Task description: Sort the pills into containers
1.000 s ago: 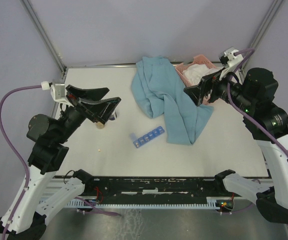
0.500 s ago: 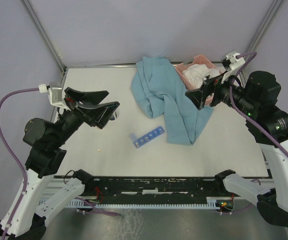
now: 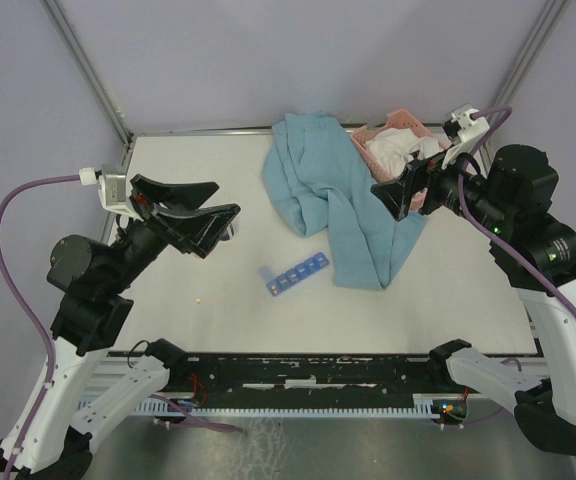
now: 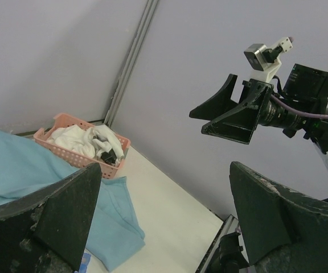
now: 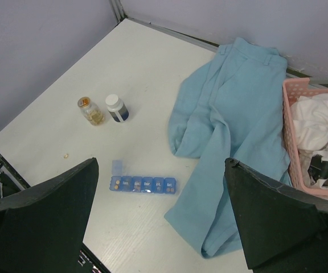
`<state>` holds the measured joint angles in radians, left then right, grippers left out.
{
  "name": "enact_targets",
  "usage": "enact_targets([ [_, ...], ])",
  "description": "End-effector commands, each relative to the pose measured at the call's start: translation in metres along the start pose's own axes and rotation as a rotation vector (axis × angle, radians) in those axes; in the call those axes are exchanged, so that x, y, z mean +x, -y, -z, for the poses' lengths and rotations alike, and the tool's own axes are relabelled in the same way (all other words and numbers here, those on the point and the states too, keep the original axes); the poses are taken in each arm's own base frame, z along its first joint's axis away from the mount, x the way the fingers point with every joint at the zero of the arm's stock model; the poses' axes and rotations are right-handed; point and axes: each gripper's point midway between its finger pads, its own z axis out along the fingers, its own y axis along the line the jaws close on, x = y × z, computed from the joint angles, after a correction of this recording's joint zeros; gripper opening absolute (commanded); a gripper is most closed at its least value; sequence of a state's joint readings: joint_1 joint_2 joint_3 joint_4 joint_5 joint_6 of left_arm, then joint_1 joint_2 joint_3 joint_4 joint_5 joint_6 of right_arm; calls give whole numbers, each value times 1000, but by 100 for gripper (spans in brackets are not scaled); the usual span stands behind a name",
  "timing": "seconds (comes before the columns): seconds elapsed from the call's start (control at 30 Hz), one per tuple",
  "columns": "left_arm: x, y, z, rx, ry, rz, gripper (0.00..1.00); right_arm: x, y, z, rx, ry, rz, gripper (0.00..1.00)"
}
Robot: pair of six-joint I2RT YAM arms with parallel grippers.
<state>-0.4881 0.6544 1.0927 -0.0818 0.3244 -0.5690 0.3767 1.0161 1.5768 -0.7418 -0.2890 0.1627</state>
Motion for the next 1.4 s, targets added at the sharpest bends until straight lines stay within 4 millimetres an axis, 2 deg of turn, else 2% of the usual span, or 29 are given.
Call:
enact_targets([
  [0.0, -1, 7, -1, 30, -9, 23, 99, -16, 1, 0, 9, 59, -5, 100],
  [0.93, 6, 5, -3, 34, -39, 26, 99, -21, 15, 3, 91, 80, 22, 100],
  [1.37, 19, -9, -5, -10, -75, -5, 99, -11, 30, -6, 144, 70, 57, 100],
])
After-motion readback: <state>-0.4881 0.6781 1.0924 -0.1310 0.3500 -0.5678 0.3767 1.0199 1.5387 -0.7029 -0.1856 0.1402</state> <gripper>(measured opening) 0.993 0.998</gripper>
